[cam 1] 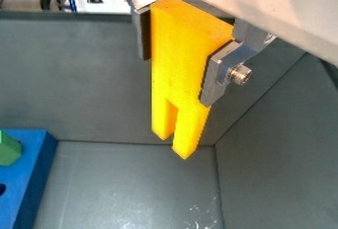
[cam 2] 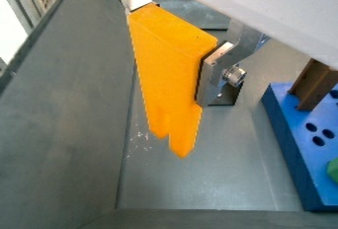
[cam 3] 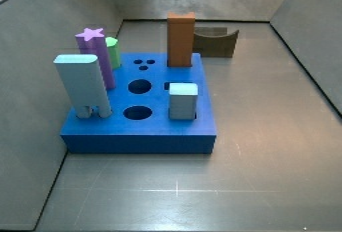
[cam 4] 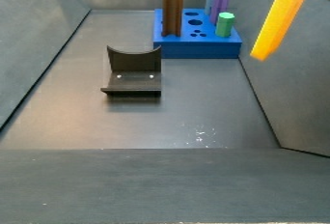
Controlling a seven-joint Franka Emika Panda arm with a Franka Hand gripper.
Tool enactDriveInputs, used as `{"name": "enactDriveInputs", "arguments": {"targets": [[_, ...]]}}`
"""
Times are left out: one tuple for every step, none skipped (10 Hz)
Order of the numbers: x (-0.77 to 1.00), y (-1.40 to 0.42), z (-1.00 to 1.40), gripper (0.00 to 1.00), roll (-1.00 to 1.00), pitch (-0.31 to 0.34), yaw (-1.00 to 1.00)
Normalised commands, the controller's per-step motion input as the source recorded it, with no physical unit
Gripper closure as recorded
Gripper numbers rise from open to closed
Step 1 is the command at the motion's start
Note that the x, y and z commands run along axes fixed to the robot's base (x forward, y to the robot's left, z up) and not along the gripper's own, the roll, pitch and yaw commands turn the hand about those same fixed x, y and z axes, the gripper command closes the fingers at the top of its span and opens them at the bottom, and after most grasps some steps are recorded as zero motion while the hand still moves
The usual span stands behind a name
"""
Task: Pick up the double-square object. Move up. Move to above the board. Insert the double-square object.
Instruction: Move to above the board.
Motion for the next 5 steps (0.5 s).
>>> {"name": "enactDriveInputs", "arguments": {"targets": [[0.30,-1.00,0.12,1.00,0.01,0.123,-1.00],[0.30,-1.00,0.12,1.00,0.01,0.127,-1.00],[0.30,-1.00,0.12,1.00,0.01,0.137,-1.00],[0.31,-1.00,0.12,1.00,-0.02,0.140,-1.00],[0.31,-1.00,0.12,1.00,-0.02,0.162,-1.00]]}}
